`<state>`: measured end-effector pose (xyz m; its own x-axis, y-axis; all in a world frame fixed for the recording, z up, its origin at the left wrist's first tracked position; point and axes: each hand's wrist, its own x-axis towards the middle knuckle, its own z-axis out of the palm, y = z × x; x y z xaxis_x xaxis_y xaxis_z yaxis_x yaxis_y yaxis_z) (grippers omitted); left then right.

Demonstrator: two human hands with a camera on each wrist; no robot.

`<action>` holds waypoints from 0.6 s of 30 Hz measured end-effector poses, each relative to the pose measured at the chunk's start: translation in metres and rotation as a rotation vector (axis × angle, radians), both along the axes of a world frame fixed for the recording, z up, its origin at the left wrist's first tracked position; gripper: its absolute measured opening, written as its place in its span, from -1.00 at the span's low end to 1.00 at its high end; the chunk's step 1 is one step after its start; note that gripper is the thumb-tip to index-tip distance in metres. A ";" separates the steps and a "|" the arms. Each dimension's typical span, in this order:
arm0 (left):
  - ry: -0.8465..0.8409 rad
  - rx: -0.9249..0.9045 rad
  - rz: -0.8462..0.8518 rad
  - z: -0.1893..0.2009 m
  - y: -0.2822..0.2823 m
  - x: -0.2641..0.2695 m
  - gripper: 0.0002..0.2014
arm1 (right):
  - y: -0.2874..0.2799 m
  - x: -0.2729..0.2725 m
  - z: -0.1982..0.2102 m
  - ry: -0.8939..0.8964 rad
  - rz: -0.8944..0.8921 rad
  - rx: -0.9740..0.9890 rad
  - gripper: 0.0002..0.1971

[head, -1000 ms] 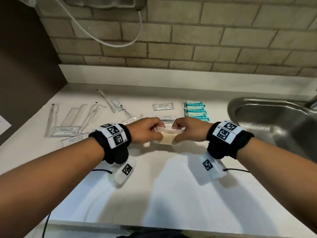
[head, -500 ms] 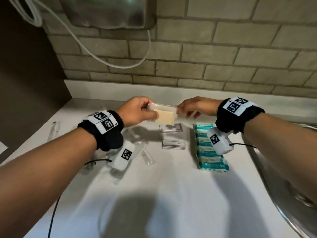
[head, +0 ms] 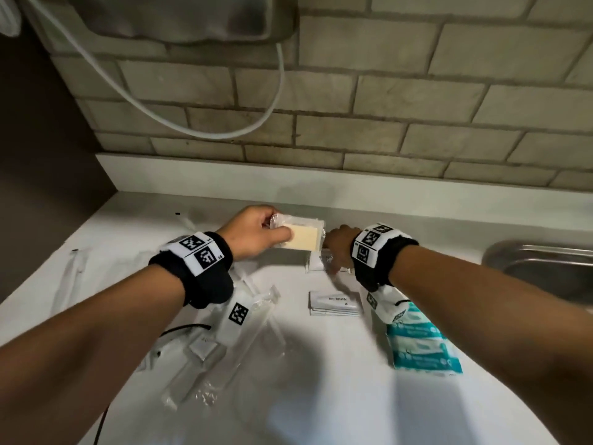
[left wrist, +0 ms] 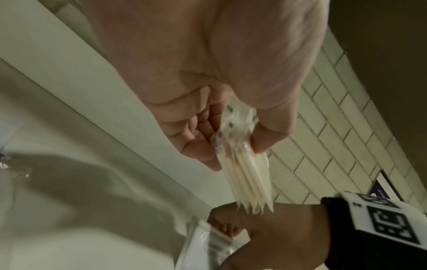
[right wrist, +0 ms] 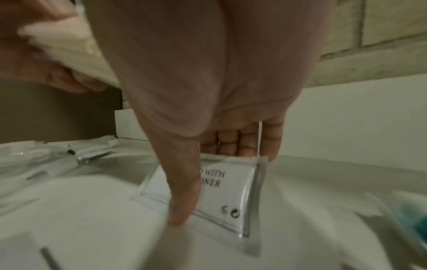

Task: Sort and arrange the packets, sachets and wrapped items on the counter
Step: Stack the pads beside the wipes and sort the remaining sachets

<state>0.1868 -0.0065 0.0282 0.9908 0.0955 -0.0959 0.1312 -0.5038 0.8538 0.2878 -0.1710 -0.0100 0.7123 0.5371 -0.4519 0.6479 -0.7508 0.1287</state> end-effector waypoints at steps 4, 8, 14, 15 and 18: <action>-0.025 0.062 0.043 -0.007 -0.004 0.011 -0.86 | -0.021 0.005 0.015 0.002 -0.083 0.081 -0.67; 0.088 0.141 -0.004 -0.021 -0.021 0.028 -0.62 | -0.056 -0.016 0.051 -0.017 -0.129 0.258 -0.76; 0.244 0.060 -0.095 -0.056 -0.058 0.049 -0.71 | -0.080 -0.069 0.076 0.117 -0.116 0.387 -0.84; 0.266 0.043 -0.090 -0.060 -0.059 0.052 -0.73 | -0.082 -0.077 0.075 0.139 -0.107 0.380 -0.82; 0.356 -0.062 -0.052 -0.062 -0.059 0.059 -0.77 | -0.080 -0.098 0.063 0.203 -0.067 0.328 -0.86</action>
